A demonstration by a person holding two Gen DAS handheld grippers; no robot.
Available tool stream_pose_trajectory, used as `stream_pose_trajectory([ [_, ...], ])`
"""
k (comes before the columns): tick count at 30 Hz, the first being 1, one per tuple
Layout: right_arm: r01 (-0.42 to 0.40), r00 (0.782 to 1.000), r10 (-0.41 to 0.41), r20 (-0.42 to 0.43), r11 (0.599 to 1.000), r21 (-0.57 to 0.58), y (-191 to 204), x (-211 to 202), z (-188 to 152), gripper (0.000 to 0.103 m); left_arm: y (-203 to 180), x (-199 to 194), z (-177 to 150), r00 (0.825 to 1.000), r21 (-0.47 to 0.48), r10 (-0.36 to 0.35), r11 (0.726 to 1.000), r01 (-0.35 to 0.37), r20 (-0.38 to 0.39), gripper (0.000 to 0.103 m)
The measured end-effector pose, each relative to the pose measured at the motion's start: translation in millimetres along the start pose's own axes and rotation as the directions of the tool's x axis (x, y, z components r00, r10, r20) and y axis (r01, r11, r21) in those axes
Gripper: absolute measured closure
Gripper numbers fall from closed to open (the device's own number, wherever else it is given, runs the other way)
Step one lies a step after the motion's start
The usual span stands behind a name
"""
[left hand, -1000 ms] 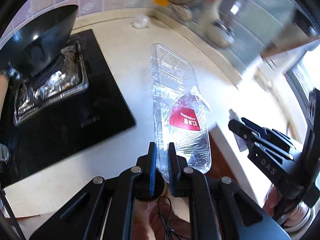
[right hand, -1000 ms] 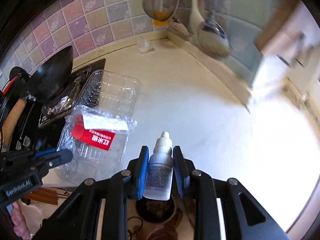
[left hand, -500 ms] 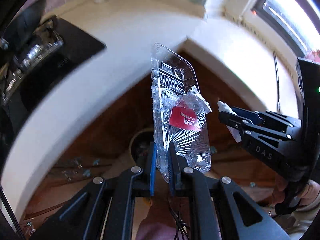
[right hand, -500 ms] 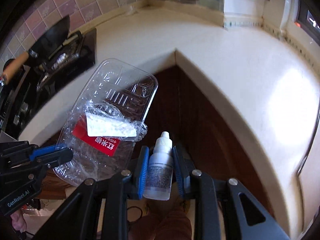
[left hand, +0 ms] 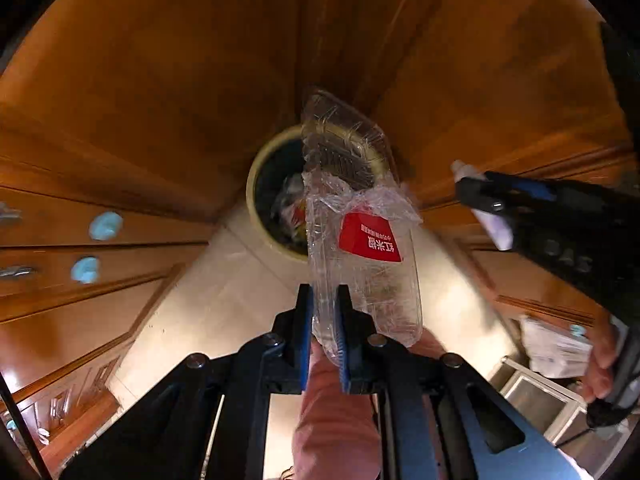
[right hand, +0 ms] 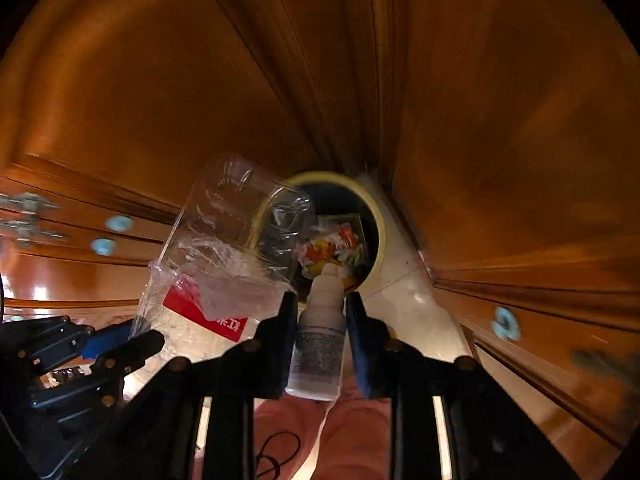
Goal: Collect trash
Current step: 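Carry the bottle and plastic tray down over the floor bin with both grippers, then open the right gripper over the bin while the left releases the tray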
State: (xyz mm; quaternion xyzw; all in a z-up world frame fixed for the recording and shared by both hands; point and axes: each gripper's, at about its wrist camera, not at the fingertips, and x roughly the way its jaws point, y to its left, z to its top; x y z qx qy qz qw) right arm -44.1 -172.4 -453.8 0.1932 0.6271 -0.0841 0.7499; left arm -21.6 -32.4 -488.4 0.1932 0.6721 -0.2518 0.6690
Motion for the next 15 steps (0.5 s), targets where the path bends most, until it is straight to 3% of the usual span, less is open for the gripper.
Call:
stream_pose_trajectory([
  [3,0.007,1.000,-0.007,-0.025,1.000,0.002,-5.6,51.9,5.4,0.078,16.8,57.6,15.0,0.998,-0.003,0.051,0.999,-0.051,-0.043,0.094],
  [9,-0.013,0.998,0.013,-0.055,1.000,0.008,-4.7,124.5,24.4,0.078,28.8,112.3,40.6,0.994,0.031,0.097,0.995,-0.096,-0.046,0.089],
  [10,-0.017,0.998,0.017,-0.062,1.000,0.004,-2.2,132.7,27.1,0.078,32.9,118.1,42.8,0.994,0.040,0.103,0.994,-0.102,-0.041,0.080],
  [13,-0.027,0.997,0.028,-0.073,1.000,0.012,2.9,147.6,42.4,0.077,38.6,125.1,49.5,0.992,0.044,0.123,0.992,-0.121,-0.036,0.038],
  [15,-0.031,0.998,0.031,-0.062,0.999,0.008,3.6,147.1,49.2,0.070,41.7,121.7,50.8,0.992,0.033,0.124,0.992,-0.124,-0.009,0.034],
])
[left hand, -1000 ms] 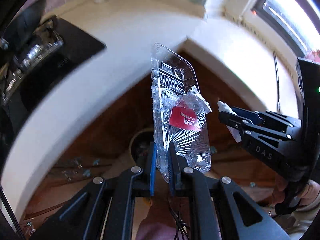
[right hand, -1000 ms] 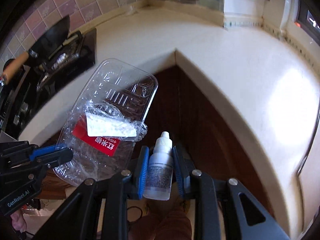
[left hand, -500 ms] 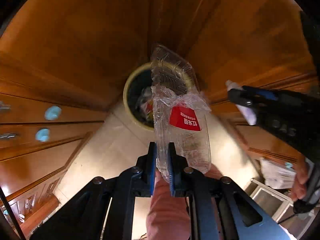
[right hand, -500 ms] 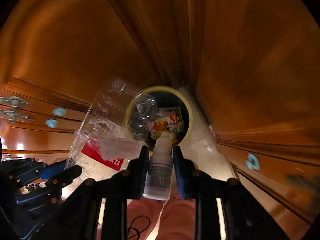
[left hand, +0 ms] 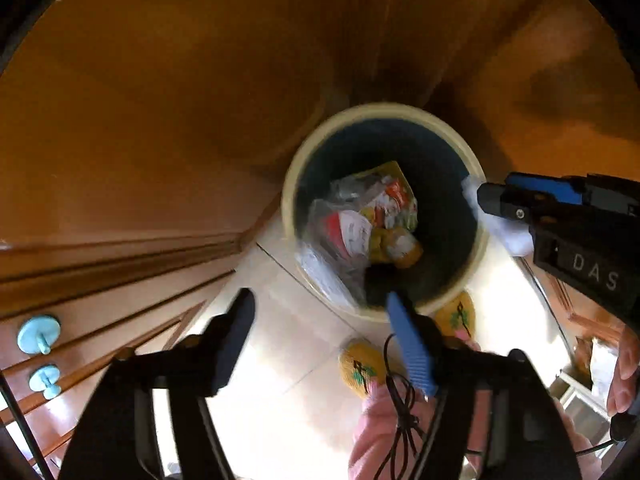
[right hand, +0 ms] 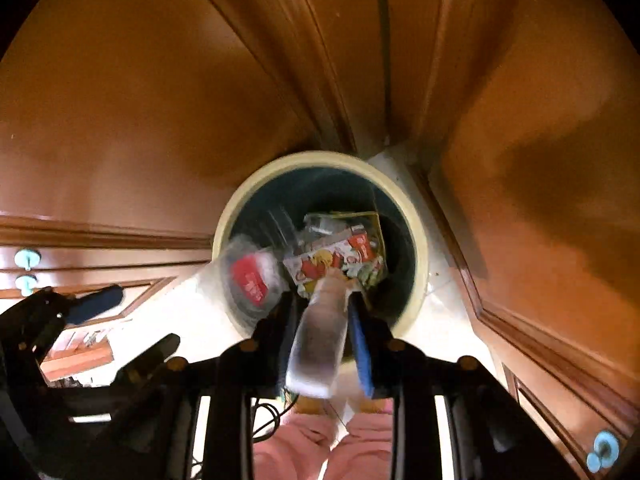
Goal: Collect trash
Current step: 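Open the right gripper over the bin while the left releases the tray, then move both tools back up to the counter toward the clear plastic bag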
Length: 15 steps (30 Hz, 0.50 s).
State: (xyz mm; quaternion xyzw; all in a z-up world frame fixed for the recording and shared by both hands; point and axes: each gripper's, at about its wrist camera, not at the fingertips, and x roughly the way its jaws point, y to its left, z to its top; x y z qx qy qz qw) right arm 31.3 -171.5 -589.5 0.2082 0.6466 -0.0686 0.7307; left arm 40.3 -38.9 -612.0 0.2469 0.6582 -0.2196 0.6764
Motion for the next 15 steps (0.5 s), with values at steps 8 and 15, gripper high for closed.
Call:
stream_pose_trajectory([
  [8,-0.013,1.000,0.013,0.025,1.000,-0.011,10.8,-31.0,-3.9,0.055,6.6,-20.4,-6.8,1.000,0.007,-0.007,1.000,0.007,-0.005,0.032],
  [15,-0.014,0.999,0.015,0.035,1.000,-0.017,16.6,-90.6,-24.0,0.055,-1.4,-95.4,-17.6,0.999,0.030,-0.012,0.999,0.011,0.032,0.032],
])
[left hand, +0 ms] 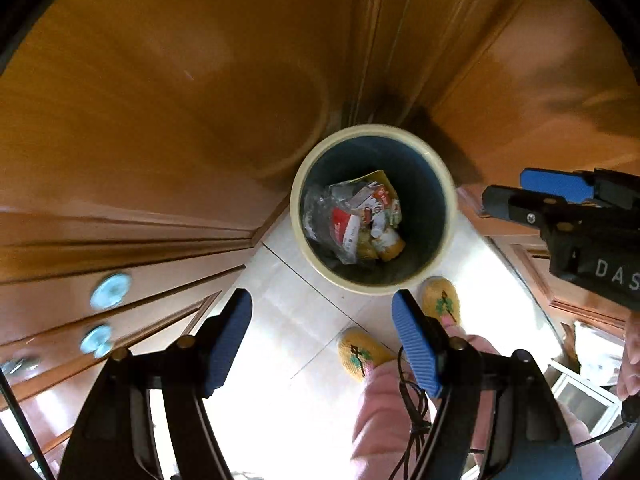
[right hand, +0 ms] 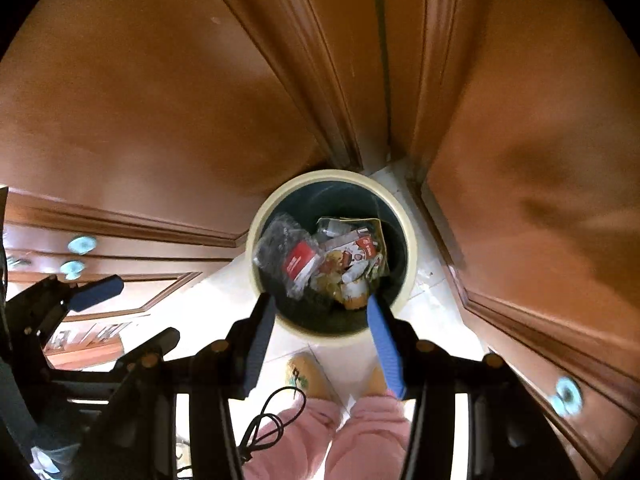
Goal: Collect trash
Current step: 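Move both tools back up to the counter toward the clear plastic bag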
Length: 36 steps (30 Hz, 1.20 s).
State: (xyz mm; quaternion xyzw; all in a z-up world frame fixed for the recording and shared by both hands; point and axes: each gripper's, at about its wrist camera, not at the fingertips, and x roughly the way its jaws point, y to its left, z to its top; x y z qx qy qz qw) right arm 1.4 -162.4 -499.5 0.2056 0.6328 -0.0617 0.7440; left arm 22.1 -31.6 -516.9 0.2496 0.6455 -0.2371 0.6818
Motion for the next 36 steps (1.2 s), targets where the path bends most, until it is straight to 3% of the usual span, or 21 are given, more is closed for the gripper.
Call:
stream_pose_trajectory([
  [6,0.009,0.999,-0.008,0.043,1.000,-0.018,17.4,-88.3,-5.9,0.055,-4.5,-99.3,-9.4,0.996,0.015,-0.015,1.000,0.013,0.084,0.032],
  [11,0.022,0.993,-0.017,0.117,0.999,-0.035,37.0,-173.6,-3.5,0.055,-3.4,-192.6,-13.6,0.982,0.064,-0.016,0.998,0.004,0.191,0.032],
  [18,0.028,0.969,-0.016,0.245,0.999,-0.046,63.8,-280.8,5.4,0.055,10.0,-311.2,-4.9,0.927,0.089,-0.016,0.996,-0.018,0.374,0.028],
  [22,0.040,0.953,-0.025,0.303,0.998,-0.045,72.6,-324.3,6.4,0.055,16.7,-355.9,1.8,0.894,0.091,-0.032,0.996,-0.010,0.446,0.027],
  [33,0.085,0.839,-0.039,0.542,0.994,-0.062,93.4,-427.6,30.3,0.055,20.3,-424.6,30.3,0.844,0.076,-0.012,0.997,-0.033,0.536,0.026],
  [36,0.100,0.818,-0.047,0.574,0.993,-0.061,100.5,-439.8,41.7,0.055,31.0,-444.5,48.2,0.820,0.035,0.003,0.999,-0.028,0.573,0.022],
])
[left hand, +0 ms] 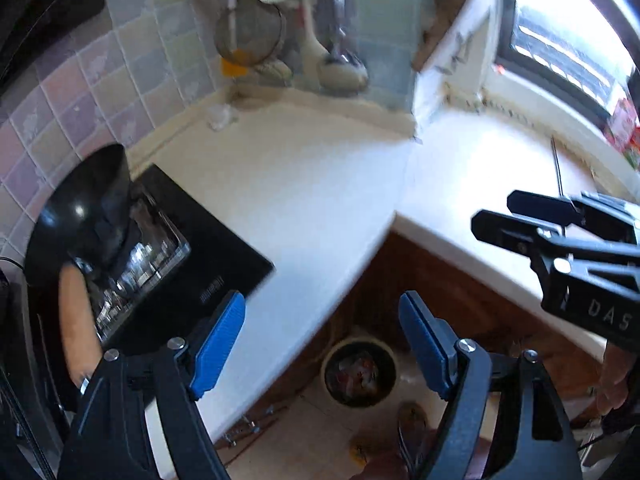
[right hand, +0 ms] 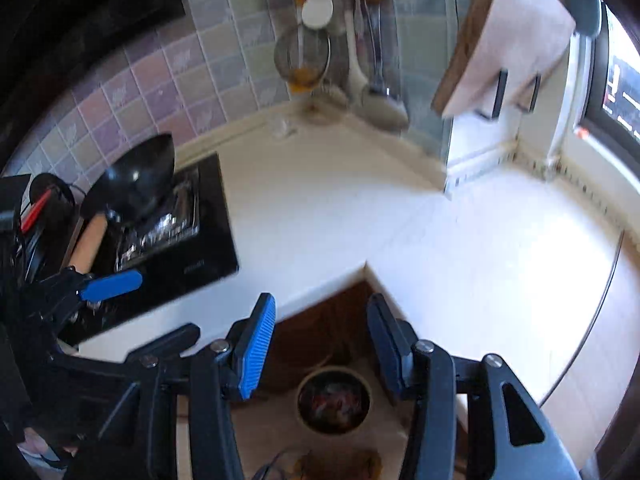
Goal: Collect trash
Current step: 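Move both tools back up to the counter toward the clear plastic bag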
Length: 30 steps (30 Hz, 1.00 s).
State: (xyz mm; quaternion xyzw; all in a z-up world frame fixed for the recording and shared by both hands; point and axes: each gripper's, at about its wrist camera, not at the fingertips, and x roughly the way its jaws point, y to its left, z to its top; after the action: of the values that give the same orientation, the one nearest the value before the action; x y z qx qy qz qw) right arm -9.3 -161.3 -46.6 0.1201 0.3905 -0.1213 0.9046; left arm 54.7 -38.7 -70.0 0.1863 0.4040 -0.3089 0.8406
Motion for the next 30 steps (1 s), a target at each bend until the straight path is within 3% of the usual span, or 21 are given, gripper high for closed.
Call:
stream_pose_trajectory([
  [2,0.005,1.000,-0.005,0.019,1.000,-0.003,-0.8,1.6,15.5,0.055,8.7,-3.0,13.2,1.000,-0.027,0.013,1.000,-0.013,0.022,0.017],
  [9,-0.011,0.999,0.012,0.043,1.000,-0.013,-8.0,22.9,58.8,0.055,35.0,11.2,45.4,0.997,-0.098,0.064,0.993,-0.060,0.044,0.016],
  [13,-0.040,0.998,0.042,0.046,0.998,-0.051,-11.9,45.6,86.0,0.055,42.4,26.5,67.1,0.989,-0.138,0.135,0.982,-0.126,0.055,0.011],
  [19,-0.094,0.995,0.097,0.018,0.989,-0.112,-11.6,98.2,129.8,0.055,70.9,57.9,109.2,0.974,-0.272,0.221,0.941,-0.201,0.044,0.010],
  [24,-0.134,0.991,0.132,-0.020,0.977,-0.166,-2.6,154.9,164.6,0.055,102.8,87.3,136.4,0.958,-0.381,0.285,0.888,-0.257,0.019,0.010],
  [30,-0.156,0.988,0.153,-0.033,0.969,-0.190,13.1,215.0,192.1,0.055,135.2,114.0,164.7,0.951,-0.429,0.309,0.857,-0.286,-0.019,0.010],
])
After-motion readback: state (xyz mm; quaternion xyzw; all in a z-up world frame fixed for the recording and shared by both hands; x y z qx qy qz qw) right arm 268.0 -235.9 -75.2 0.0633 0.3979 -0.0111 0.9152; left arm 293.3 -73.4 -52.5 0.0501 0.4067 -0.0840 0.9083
